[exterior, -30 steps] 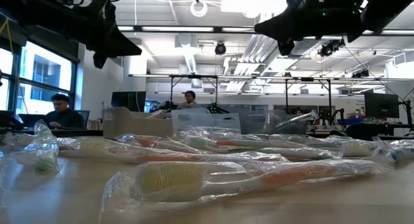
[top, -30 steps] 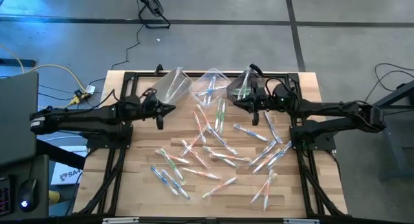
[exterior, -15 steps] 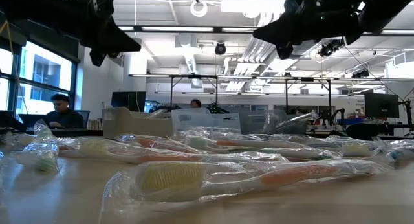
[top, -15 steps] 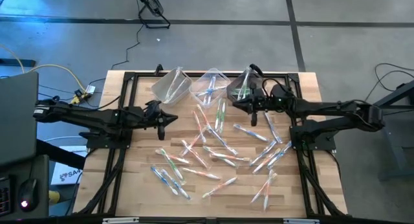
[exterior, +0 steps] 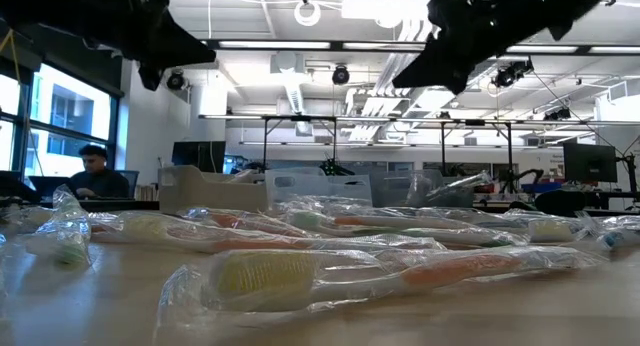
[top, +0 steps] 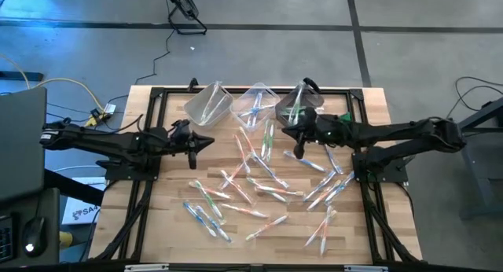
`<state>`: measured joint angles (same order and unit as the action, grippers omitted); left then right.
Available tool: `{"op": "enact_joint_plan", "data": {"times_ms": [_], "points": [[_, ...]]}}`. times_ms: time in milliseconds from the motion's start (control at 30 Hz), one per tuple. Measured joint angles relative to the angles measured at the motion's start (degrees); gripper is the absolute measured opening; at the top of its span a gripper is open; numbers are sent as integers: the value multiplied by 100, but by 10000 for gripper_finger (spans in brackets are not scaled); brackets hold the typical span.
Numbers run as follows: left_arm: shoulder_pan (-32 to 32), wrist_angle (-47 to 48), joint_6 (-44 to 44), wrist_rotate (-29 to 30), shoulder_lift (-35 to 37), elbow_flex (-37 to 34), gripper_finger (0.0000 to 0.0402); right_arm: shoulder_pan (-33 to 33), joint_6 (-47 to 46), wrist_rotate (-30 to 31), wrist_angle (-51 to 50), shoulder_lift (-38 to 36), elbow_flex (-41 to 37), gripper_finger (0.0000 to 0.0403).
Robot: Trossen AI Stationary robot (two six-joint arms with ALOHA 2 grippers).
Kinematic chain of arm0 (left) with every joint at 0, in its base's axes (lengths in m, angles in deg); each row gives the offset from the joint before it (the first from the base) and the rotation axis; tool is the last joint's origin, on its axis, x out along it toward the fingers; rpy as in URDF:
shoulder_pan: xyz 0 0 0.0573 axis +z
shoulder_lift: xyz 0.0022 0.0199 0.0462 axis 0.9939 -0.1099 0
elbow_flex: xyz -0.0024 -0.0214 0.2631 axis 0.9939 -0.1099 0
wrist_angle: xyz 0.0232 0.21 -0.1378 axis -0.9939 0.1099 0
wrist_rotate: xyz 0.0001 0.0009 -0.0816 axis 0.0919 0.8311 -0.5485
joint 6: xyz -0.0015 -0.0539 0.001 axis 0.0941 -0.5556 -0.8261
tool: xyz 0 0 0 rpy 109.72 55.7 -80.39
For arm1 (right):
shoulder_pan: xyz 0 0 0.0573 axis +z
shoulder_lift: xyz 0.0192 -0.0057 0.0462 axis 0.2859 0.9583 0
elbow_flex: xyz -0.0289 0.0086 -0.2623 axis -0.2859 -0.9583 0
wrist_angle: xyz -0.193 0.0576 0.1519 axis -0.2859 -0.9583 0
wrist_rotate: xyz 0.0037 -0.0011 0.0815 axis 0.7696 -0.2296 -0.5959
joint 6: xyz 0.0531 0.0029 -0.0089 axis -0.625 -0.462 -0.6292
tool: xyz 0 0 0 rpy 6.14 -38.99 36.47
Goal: Pick & Place Toothbrushes
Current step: Put the blue toothbrush into the transparent bin
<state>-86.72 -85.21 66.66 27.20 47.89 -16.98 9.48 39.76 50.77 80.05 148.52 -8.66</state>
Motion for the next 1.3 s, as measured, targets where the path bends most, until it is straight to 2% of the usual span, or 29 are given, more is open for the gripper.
{"op": "enact_joint_plan", "data": {"times_ms": [67,133,300,433,667,767,967,1067,1167,1300], "points": [[0,-6,105,-4,86,0,0,178,1,416,-714,106,294,3],[0,-14,128,-12,136,1,0,301,7,569,-1287,184,586,3],[0,-1,120,-17,161,0,0,429,117,505,-1951,273,772,3],[0,-1,120,-20,157,0,0,484,427,172,-2377,262,773,4],[0,-40,120,-20,155,0,0,489,53,97,-2718,367,780,9],[0,-36,118,-20,157,0,0,489,208,95,-2878,481,775,32],[0,-5,118,-21,157,0,0,489,246,46,-2912,933,776,132],[0,-8,118,-22,157,0,0,489,221,-210,-3115,1175,773,169],[2,-6,118,-22,157,0,0,489,167,-347,-3121,1395,773,185],[0,-7,118,-22,157,0,0,489,159,-395,-3126,1656,773,187]]}}
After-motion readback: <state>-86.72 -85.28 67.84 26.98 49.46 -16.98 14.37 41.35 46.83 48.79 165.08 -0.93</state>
